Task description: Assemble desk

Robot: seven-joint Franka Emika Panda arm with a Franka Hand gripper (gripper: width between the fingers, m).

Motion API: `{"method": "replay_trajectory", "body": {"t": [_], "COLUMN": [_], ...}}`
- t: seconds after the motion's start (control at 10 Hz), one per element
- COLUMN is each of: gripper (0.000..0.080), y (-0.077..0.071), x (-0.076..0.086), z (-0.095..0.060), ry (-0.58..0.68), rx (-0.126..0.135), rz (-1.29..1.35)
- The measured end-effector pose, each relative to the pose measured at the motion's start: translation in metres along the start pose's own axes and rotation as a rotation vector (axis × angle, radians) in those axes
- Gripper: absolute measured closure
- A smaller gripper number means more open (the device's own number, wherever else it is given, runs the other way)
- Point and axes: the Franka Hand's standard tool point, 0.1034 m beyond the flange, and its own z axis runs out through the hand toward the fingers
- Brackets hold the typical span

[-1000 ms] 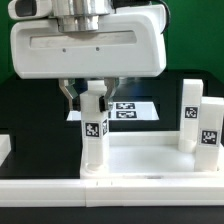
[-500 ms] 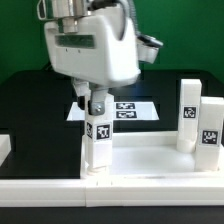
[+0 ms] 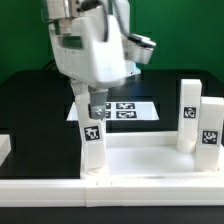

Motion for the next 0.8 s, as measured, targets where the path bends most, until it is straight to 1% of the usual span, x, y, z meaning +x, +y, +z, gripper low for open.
{"method": "replay_trajectory", "body": {"t": [0.1,0.5,0.6,0.7,0.8], "gripper": [0.0161,0.0150,0.0150,0.0150,0.0150], "y": [-0.0044,-0.0038,-0.0044,-0.0088,-0.0076], "x": [-0.0014,-0.0003,0.0014,0.0059,-0.0031], "z": [0.0000,0.0000,-0.0014,-0.0075,-0.0018], "ry": [0.015,0.018,0.021,0.030,0.023], "rx": [0.011,0.008,0.002,-0.008,-0.014], "rz": [-0.218,-0.523,-0.644,-0.886,-0.941]}}
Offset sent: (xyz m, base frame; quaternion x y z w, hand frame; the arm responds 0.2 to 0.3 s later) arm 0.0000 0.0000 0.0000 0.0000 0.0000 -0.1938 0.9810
